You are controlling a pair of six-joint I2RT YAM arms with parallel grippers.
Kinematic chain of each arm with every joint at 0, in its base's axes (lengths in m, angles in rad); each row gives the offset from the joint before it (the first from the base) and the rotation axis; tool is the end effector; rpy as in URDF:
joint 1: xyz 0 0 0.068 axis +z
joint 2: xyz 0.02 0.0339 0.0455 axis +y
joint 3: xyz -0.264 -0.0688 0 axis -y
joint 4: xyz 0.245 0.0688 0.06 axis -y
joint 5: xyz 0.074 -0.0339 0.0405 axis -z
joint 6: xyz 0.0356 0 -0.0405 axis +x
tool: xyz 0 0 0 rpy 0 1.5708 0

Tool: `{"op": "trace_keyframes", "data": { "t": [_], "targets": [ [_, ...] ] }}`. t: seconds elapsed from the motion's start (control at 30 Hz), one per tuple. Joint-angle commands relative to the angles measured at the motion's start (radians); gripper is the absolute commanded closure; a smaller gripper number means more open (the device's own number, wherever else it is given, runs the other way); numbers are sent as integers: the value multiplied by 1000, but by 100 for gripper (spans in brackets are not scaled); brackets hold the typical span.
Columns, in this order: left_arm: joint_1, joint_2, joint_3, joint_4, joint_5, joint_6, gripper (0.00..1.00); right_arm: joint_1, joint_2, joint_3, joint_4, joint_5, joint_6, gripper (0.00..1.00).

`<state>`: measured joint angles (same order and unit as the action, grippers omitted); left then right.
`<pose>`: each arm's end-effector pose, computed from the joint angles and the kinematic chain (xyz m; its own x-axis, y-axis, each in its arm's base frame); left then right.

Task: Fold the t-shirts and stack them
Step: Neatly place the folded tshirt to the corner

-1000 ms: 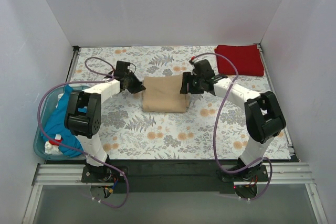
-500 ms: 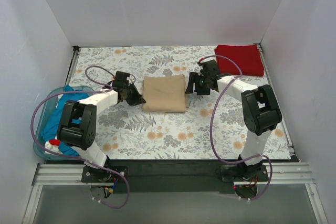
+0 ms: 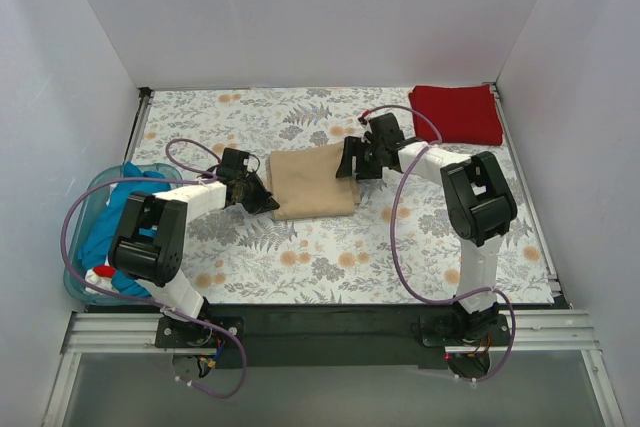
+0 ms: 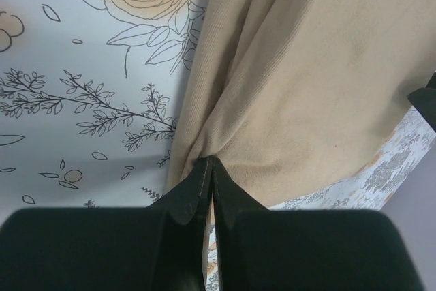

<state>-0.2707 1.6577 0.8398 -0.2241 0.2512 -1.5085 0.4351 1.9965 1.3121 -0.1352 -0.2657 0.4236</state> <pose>0.2953 -0.0911 0.1451 -0.4309 -0.8837 0.1828 -0.8067 0.2865 -0.5169 0.3867 0.1900 0.1663 -0.8382 0.0478 -0.5433 -0.2465 0.8554 0.4555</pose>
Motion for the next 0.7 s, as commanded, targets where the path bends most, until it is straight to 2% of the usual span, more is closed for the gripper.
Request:
{"op": "trace_keyframes", "data": {
  "t": [0.0, 0.1, 0.2, 0.23, 0.3, 0.33, 0.47, 0.67],
  "targets": [
    [-4, -3, -24, -38, -56, 11, 100, 37, 33, -13, 6, -24, 50, 26],
    [-4, 1, -21, -34, -43, 5, 100, 54, 51, -22, 11, -40, 101, 34],
    [-4, -3, -16, -27, -23, 1, 100, 62, 68, -16, 11, -37, 122, 51],
    [-4, -6, -10, -29, -18, 1, 100, 63, 71, -11, 9, -33, 124, 72],
    [-4, -21, 5, -32, -1, 4, 100, 65, 71, -5, 5, -14, 121, 92],
    [-4, -25, 27, -35, 6, 5, 100, 65, 70, -4, 2, -1, 110, 99],
    [-4, -35, 123, -93, 25, 27, 100, 62, 53, 32, -66, 81, 51, 99],
    [-2, -44, 277, -199, 37, 77, 100, 56, 53, 128, -205, 325, -89, 99]
  ]
}}
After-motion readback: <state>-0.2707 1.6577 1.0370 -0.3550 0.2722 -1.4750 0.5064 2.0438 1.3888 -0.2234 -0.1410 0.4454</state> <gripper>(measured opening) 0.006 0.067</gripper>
